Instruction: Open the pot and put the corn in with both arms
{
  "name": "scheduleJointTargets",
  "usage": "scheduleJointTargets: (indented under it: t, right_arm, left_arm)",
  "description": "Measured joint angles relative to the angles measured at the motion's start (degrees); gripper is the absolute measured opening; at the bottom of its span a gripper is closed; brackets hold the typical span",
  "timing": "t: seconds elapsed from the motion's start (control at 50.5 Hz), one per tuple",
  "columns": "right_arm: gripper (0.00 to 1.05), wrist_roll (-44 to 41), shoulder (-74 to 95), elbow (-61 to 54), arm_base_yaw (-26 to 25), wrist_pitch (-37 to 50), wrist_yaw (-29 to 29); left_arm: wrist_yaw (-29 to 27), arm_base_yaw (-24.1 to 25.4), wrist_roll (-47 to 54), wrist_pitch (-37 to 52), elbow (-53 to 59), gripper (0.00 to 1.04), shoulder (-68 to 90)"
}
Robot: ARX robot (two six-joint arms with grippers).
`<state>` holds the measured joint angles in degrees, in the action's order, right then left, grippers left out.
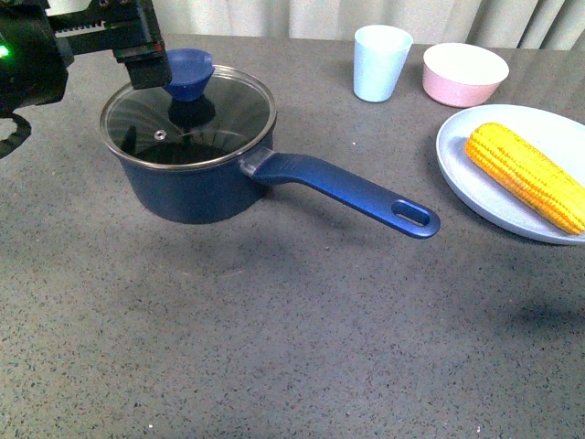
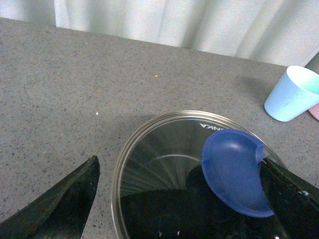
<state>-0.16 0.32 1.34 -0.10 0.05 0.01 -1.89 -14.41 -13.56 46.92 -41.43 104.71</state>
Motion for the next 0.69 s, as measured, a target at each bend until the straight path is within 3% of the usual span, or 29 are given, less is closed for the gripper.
scheduleJointTargets:
  t: [0.693]
  right_arm:
    - [0.96, 0.0, 0.0, 0.0, 0.0, 0.0, 0.0]
  left_arm:
    - [-0.1, -4.7, 1.7, -0.1, -7.0, 0.96, 6.9]
